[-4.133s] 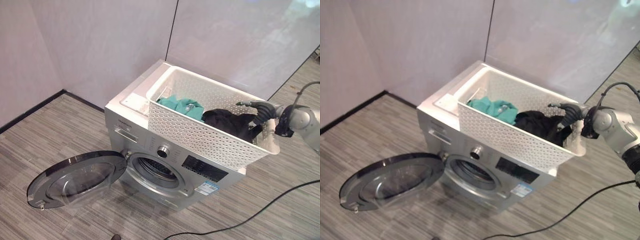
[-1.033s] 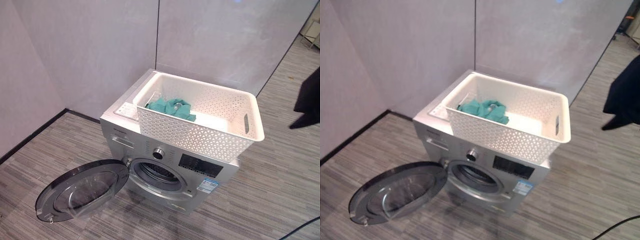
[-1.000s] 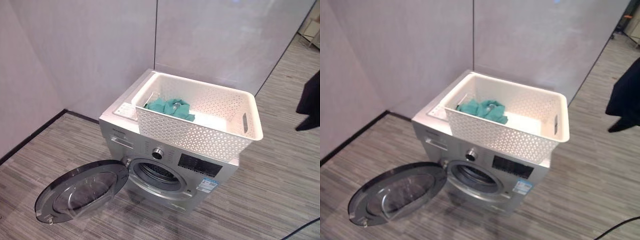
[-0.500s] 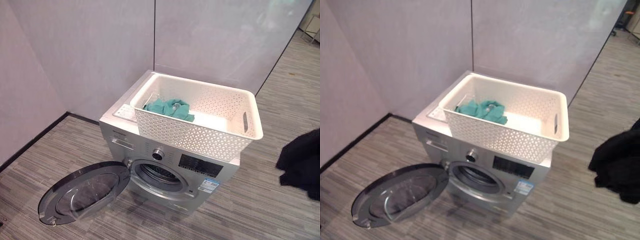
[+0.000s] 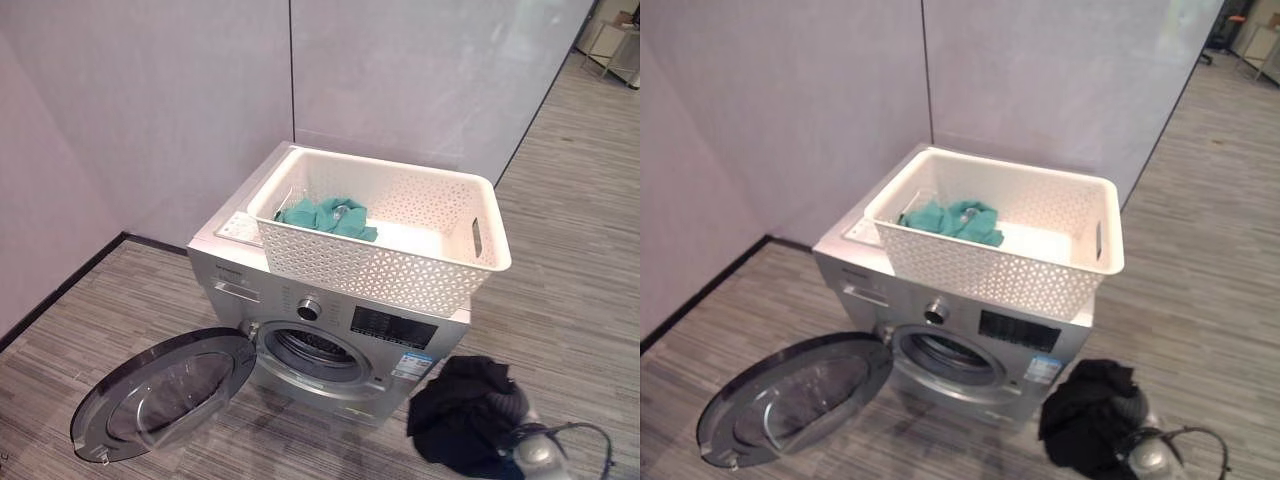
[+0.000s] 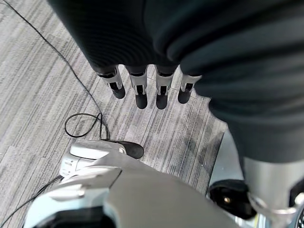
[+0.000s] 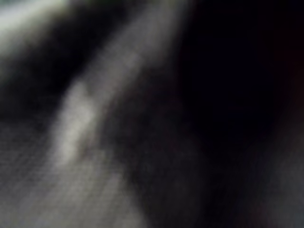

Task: Grab the laundry basket,head to the washer,open it,put in the laundry and shut it.

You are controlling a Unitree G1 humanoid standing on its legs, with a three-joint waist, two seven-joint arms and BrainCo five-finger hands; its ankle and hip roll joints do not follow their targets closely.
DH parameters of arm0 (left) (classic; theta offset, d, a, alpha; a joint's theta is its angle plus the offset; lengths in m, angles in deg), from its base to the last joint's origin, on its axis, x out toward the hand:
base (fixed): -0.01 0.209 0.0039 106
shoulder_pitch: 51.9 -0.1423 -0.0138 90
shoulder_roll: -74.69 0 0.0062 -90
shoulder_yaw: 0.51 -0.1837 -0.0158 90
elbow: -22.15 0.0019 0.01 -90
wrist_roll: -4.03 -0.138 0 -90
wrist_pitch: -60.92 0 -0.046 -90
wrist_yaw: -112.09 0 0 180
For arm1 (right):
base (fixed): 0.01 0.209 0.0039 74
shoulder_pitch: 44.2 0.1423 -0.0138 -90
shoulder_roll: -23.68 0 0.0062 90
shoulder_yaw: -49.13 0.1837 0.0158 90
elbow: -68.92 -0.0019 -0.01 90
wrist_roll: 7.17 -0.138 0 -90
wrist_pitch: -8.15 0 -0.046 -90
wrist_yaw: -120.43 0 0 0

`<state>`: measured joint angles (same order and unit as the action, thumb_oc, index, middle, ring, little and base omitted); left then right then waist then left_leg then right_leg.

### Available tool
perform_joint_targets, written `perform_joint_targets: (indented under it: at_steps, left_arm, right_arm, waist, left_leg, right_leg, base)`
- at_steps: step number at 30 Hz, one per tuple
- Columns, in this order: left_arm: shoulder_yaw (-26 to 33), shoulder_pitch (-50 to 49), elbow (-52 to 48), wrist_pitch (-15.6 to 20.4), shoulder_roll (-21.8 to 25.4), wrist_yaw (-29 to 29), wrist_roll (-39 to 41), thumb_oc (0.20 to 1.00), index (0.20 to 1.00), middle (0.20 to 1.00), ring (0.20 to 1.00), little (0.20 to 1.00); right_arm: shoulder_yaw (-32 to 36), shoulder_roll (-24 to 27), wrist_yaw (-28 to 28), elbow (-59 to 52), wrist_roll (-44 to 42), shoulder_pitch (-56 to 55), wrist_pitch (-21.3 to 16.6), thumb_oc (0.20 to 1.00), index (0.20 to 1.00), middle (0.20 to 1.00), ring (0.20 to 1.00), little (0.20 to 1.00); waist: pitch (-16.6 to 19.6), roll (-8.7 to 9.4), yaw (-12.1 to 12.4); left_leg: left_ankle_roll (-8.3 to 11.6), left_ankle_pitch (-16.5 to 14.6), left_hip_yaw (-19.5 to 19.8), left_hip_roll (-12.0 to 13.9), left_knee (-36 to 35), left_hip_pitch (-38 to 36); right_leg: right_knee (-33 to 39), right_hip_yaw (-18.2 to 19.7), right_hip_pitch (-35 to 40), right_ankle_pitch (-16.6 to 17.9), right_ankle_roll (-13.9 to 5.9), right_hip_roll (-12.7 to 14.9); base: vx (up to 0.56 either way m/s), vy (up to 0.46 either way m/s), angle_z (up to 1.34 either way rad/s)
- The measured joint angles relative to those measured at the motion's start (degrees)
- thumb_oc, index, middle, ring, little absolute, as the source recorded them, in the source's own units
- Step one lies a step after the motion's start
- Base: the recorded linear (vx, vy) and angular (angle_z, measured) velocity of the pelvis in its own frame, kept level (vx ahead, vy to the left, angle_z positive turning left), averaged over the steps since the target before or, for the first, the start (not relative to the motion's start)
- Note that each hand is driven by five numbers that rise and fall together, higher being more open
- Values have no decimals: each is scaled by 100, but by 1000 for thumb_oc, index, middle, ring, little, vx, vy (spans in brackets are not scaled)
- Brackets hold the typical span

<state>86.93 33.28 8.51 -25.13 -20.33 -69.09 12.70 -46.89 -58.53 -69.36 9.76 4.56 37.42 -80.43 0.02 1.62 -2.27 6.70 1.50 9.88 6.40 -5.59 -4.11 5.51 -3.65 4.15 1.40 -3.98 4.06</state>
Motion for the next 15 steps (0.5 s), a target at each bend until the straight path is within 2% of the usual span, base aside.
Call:
perform_joint_targets:
  at_steps: [5, 11, 14, 15]
  left_arm:
    - [-105, 26, -151, 123, -2, -37, 27, 1000, 1000, 1000, 1000, 1000]
    - [-106, -2, -146, 133, -3, -37, 26, 1000, 1000, 1000, 1000, 1000]
    - [-385, -87, -344, 153, 58, -145, -27, 1000, 1000, 1000, 1000, 1000]
    - [-652, -86, -561, 163, 93, -273, -147, 1000, 1000, 1000, 1000, 1000]
  right_arm:
    - [-991, -292, 507, 169, -310, 189, -219, 200, 200, 200, 200, 200]
    - [-864, -299, 586, 169, -315, 250, -290, 200, 200, 200, 200, 200]
    - [-1596, -326, 663, 352, -424, 638, -281, 200, 200, 200, 200, 200]
    - [-1910, -422, 694, 342, -435, 786, -286, 200, 200, 200, 200, 200]
  waist:
    - [-19, 22, 82]
    - [-23, 40, 137]
    - [-39, 49, 157]
    - [-44, 34, 199]
  left_leg:
    - [6, 7, -3, -1, 2, -13]
    - [5, 6, 26, -9, 2, -4]
    - [9, 9, 39, 7, 2, 6]
    - [16, 19, 57, 2, 6, 18]
  right_leg:
    - [-1, 1, 3, 17, 5, 3]
    - [-1, -2, 9, 23, -2, 9]
    - [1, -31, 29, 23, 0, -8]
    - [1, -51, 47, 26, 3, -11]
  base:
    - [-2, 1, -1]
    - [0, 0, 2]
    - [-9, -5, 2]
    - [-6, -16, 7]
